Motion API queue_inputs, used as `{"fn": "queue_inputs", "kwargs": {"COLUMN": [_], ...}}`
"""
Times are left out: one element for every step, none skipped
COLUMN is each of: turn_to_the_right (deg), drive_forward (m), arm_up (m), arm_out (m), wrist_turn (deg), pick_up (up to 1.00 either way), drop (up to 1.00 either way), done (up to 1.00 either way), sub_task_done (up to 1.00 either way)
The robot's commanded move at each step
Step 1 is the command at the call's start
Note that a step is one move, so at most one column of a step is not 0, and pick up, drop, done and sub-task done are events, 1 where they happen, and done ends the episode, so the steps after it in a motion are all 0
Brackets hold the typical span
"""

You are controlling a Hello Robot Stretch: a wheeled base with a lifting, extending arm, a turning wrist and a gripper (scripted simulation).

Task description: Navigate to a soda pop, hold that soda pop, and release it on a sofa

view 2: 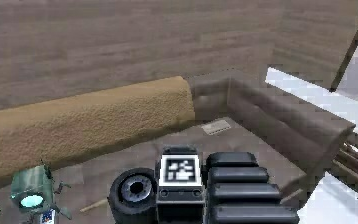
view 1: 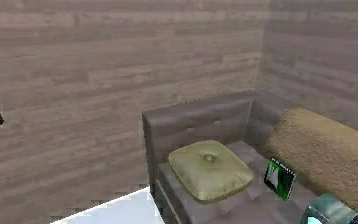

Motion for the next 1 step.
{"fn": "queue_inputs", "kwargs": {"turn_to_the_right": [39.0], "drive_forward": [0.0], "arm_up": [0.0], "arm_out": [0.0], "wrist_turn": [0.0], "pick_up": [0.0], "drop": [0.0], "done": [0.0], "sub_task_done": [0.0]}}
